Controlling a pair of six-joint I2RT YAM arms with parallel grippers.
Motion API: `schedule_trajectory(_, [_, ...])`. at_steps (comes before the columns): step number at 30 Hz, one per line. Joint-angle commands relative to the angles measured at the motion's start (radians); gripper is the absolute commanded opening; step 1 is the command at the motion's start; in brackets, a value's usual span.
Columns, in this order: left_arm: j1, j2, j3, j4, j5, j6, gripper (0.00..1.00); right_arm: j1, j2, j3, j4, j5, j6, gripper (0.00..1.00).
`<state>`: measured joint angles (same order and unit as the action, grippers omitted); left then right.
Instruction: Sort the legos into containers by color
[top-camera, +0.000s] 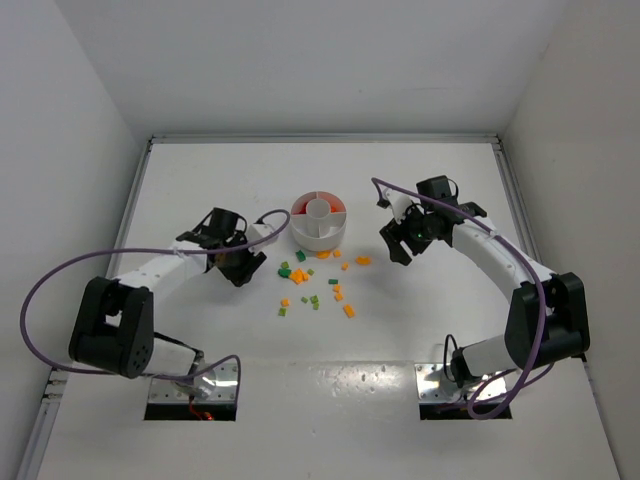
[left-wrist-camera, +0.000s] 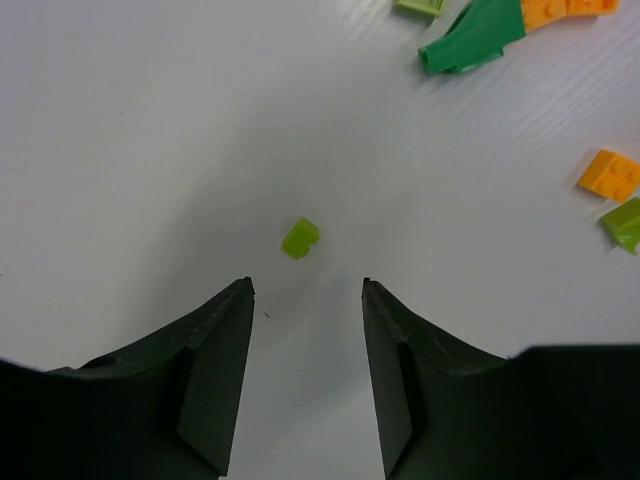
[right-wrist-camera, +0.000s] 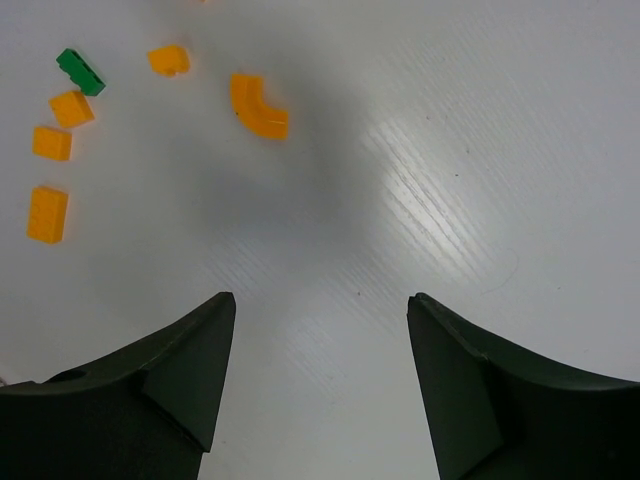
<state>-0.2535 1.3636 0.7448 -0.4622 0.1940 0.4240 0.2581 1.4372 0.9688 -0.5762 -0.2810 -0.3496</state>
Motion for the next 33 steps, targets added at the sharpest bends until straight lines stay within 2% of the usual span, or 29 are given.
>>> schedule_trajectory(1, [0.008,0.029,0.033,-0.010,0.015,0.111,0.53,-0.002,-0.001,0.021,0.013,-0.007,-0.026,0.70])
schedule_trajectory(9, [0.017,0.141,0.082,-0.041,0.067,0.142,0.47,-0.002,-0.043,-0.008,0.013,-0.017,-0.026,0.70])
schedule_trajectory(17, [0.017,0.236,0.123,-0.032,0.076,0.162,0.47,-0.002,-0.043,-0.008,0.013,-0.017,-0.017,0.69])
schedule_trajectory(25, [0.026,0.282,0.133,-0.032,0.094,0.180,0.43,-0.002,-0.024,0.011,0.004,-0.017,-0.017,0.69])
schedule_trajectory(33, [0.054,0.292,0.133,-0.061,0.094,0.228,0.21,-0.002,-0.015,0.002,0.004,-0.017,-0.017,0.68])
